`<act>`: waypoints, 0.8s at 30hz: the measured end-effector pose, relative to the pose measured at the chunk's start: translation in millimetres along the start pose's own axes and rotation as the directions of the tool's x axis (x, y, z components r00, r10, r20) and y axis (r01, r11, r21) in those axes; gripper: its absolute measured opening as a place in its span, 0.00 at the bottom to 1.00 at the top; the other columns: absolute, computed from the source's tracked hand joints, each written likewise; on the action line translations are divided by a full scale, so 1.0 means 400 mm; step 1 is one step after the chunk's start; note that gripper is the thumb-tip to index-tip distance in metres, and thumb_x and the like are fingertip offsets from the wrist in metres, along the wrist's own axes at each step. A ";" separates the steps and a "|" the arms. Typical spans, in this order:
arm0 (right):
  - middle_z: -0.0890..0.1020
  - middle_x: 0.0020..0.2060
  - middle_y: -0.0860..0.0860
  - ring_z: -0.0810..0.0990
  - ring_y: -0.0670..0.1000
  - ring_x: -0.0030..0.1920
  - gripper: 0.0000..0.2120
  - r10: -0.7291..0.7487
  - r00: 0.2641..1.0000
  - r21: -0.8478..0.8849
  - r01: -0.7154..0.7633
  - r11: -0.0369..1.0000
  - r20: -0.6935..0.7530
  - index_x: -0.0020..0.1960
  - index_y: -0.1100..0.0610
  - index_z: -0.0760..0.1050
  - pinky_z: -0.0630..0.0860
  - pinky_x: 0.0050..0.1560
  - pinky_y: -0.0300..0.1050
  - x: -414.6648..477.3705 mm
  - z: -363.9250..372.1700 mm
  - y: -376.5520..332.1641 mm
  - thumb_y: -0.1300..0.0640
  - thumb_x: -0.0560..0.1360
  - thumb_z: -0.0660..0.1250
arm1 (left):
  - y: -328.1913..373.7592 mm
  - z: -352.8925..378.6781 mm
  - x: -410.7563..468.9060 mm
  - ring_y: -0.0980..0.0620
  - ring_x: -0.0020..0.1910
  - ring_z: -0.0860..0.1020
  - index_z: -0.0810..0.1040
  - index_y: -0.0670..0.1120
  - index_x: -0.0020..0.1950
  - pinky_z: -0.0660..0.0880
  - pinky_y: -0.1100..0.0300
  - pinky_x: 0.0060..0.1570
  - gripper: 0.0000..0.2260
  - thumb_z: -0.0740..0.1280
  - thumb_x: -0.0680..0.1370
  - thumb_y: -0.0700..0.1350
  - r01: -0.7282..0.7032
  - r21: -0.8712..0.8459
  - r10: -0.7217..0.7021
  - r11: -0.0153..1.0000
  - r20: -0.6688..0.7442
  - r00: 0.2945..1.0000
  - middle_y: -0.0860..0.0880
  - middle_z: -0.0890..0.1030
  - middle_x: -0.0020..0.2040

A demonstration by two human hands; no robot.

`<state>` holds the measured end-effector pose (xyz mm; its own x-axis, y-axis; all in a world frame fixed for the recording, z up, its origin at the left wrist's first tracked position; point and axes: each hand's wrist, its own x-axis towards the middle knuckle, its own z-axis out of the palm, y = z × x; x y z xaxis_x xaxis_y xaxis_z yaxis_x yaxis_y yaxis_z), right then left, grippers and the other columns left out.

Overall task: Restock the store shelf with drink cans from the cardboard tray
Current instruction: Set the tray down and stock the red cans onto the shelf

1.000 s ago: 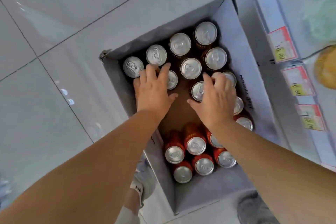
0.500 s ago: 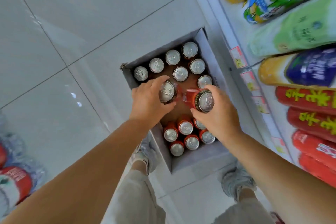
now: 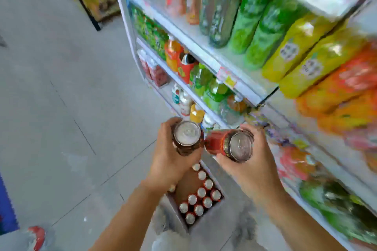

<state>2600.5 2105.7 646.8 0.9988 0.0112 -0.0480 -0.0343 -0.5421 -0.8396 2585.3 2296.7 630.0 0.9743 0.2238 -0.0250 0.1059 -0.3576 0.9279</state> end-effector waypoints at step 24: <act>0.78 0.54 0.40 0.77 0.42 0.54 0.30 -0.084 0.738 -0.003 0.110 0.994 -0.670 0.65 0.45 0.70 0.72 0.55 0.41 -0.015 -0.931 -0.229 0.53 0.66 0.77 | 0.879 0.315 0.006 0.58 0.51 0.82 0.76 0.49 0.64 0.77 0.66 0.51 0.25 0.76 0.69 0.44 -0.463 -0.482 0.589 0.744 0.146 0.795 0.53 0.84 0.53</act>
<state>2610.7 1842.3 925.6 0.7637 -0.5089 0.3972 0.0762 -0.5399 -0.8383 2650.0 2057.2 909.4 0.8656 -0.1654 0.4726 -0.4681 0.0677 0.8811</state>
